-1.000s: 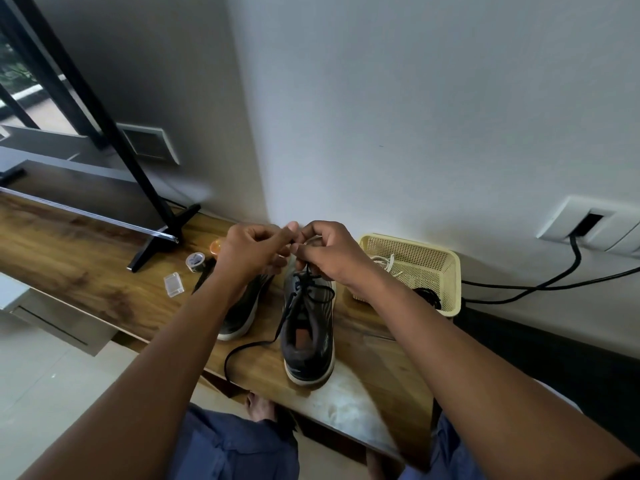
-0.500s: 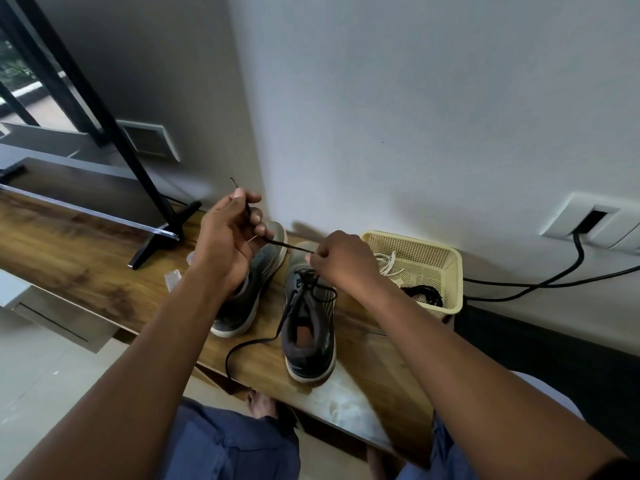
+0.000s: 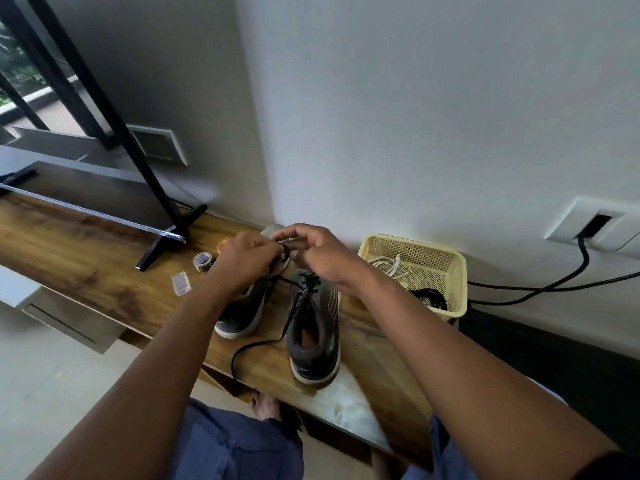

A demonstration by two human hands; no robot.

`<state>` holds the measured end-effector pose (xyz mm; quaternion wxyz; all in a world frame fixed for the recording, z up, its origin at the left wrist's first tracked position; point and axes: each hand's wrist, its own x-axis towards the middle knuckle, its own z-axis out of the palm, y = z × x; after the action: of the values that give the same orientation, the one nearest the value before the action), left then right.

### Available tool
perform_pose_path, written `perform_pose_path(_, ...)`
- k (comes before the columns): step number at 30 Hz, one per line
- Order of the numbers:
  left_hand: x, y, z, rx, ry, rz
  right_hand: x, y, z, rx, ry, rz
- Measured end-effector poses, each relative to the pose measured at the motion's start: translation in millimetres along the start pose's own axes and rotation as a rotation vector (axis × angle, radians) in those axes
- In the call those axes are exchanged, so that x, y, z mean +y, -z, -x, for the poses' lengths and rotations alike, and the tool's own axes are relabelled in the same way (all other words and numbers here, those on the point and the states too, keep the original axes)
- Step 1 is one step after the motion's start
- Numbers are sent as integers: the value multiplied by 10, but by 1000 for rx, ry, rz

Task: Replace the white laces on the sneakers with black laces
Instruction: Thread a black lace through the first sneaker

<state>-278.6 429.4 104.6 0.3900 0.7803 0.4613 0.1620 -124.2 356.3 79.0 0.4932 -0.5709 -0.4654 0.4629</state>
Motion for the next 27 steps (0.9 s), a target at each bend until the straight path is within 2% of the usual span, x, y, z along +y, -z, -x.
perform_pose_path(3,-90,29,24,123,-7,-292,-20,73,67,66,-39,336)
perform_pose_path(5,-133,42,29,151,-16,-354,-40,138,136,122,-49,597)
perform_pose_path(9,-176,44,-9,118,-52,-382,-47,215,249,92,-180,826)
perform_pose_path(14,-76,-91,-5,51,-123,-264,78,138,388,-31,-250,925)
perform_pose_path(19,-13,-268,29,-135,-162,-255,229,15,450,49,-181,1012)
perform_pose_path(24,-34,-400,-2,-253,-168,-372,211,25,455,95,-212,924)
perform_pose_path(27,-54,-466,-26,-262,-158,-418,202,60,476,128,-251,810)
